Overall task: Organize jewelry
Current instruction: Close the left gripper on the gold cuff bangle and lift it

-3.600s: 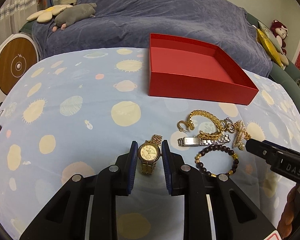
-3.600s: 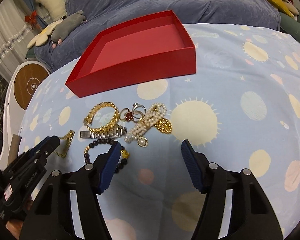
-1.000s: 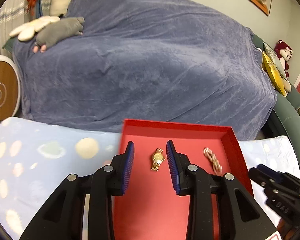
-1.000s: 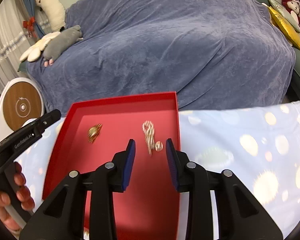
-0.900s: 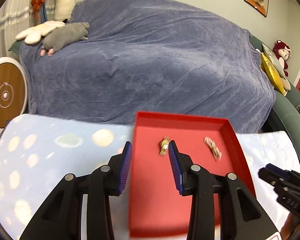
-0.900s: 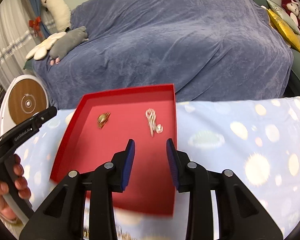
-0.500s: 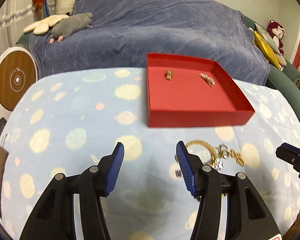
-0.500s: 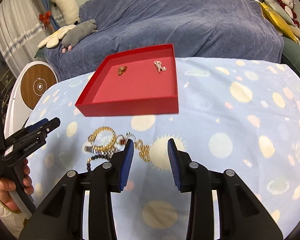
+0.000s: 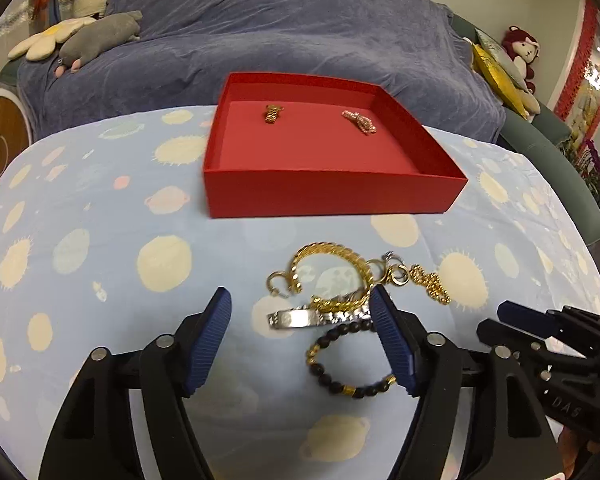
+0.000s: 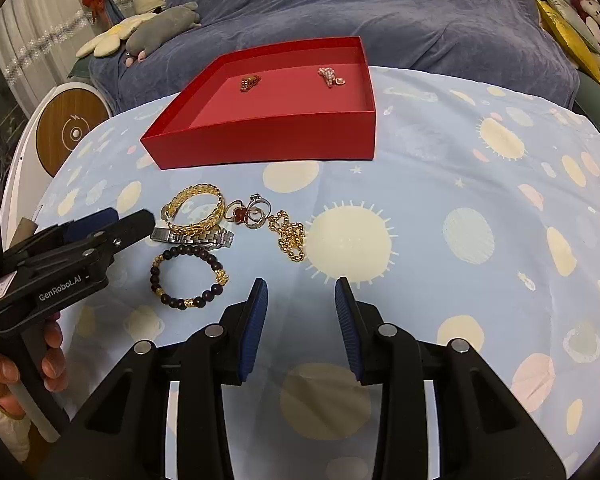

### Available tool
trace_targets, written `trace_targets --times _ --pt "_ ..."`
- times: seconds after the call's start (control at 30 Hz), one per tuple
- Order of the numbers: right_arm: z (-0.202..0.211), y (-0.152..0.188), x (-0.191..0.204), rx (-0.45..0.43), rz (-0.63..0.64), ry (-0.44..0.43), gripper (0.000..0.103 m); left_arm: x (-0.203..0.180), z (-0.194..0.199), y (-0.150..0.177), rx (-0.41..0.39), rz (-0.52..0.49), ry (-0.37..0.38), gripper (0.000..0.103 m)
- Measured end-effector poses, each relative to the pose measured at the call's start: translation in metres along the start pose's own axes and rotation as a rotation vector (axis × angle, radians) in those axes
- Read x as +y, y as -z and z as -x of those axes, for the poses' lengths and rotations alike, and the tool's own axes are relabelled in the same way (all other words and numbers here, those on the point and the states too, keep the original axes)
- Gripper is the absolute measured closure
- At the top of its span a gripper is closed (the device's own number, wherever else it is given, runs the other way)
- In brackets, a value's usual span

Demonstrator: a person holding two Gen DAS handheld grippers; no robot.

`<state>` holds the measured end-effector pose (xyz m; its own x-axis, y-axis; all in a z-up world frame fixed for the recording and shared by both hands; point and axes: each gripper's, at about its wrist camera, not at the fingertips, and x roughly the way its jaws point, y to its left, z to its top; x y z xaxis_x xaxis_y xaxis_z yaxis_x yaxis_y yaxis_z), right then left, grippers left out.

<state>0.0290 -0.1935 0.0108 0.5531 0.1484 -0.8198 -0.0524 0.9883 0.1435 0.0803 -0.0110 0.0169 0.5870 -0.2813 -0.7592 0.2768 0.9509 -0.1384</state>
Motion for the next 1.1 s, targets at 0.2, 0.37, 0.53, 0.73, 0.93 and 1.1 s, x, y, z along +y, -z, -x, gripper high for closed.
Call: trace_targets --times 0.2,0.37,0.53,0.73,0.93,1.1 --pt "-0.002 0.001 0.001 0.006 0.008 -0.002 0.069 -0.024 -0.031 -0.017 0.018 -0.062 -0.015 0.03" --pt "-0.004 0.002 0.0 0.016 0.009 -0.002 0.069 -0.03 -0.053 -0.008 0.058 -0.124 -0.049 0.04" --pt "-0.005 0.0 -0.001 0.018 0.003 0.001 0.069 -0.031 -0.055 -0.004 0.033 -0.166 -0.071 0.047" --pt "-0.006 -0.002 0.003 0.016 0.004 -0.008 0.069 -0.025 -0.044 -0.007 0.017 -0.145 -0.064 0.048" --pt "-0.004 -0.01 0.023 -0.001 0.034 -0.037 0.069 -0.005 -0.001 -0.025 -0.061 -0.071 -0.055 0.048" --pt "-0.017 -0.004 0.036 0.04 0.055 -0.086 0.069 0.027 0.025 -0.024 -0.088 -0.008 -0.071 0.047"
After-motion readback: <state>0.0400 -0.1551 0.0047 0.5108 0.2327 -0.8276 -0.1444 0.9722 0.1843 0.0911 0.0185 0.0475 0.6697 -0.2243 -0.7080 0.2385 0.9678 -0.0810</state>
